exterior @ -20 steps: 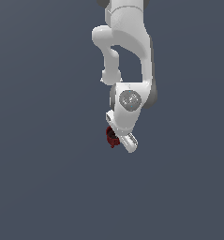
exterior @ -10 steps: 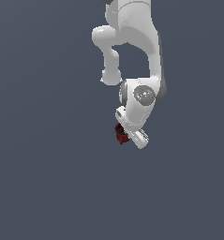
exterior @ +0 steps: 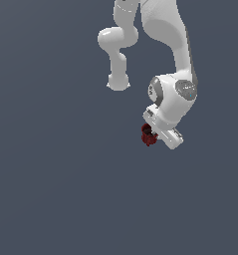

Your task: Pick up the object and move it to a goal position.

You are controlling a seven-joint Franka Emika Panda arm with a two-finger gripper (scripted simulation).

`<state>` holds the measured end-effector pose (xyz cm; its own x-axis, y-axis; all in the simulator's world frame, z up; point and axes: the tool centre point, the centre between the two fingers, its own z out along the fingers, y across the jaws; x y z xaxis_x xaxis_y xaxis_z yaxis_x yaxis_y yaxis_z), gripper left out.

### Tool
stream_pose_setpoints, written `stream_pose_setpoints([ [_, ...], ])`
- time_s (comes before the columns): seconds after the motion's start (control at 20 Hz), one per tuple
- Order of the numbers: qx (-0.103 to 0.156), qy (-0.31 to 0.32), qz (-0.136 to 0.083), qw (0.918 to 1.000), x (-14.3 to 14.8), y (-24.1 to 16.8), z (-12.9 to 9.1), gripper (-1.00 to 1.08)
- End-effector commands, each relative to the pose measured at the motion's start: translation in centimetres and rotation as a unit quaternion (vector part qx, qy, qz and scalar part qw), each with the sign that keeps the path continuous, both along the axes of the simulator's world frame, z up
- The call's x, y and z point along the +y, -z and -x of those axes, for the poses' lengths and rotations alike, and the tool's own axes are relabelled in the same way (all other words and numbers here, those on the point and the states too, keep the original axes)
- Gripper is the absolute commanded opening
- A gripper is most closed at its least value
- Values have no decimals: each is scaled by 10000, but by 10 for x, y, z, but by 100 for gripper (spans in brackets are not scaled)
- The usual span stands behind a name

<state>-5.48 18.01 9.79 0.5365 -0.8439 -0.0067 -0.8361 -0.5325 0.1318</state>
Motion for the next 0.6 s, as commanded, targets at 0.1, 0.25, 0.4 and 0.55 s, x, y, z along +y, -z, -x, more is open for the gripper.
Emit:
stream_pose_setpoints([
  [0.1, -12, 11, -2, 10000, 27, -6, 7, -100],
  [0.25, -10, 13, -2, 10000, 35, -7, 9, -100],
  [0.4, -10, 13, -2, 10000, 36, -7, 8, -100],
  [0.55, -10, 13, -2, 10000, 33, -7, 7, -100],
])
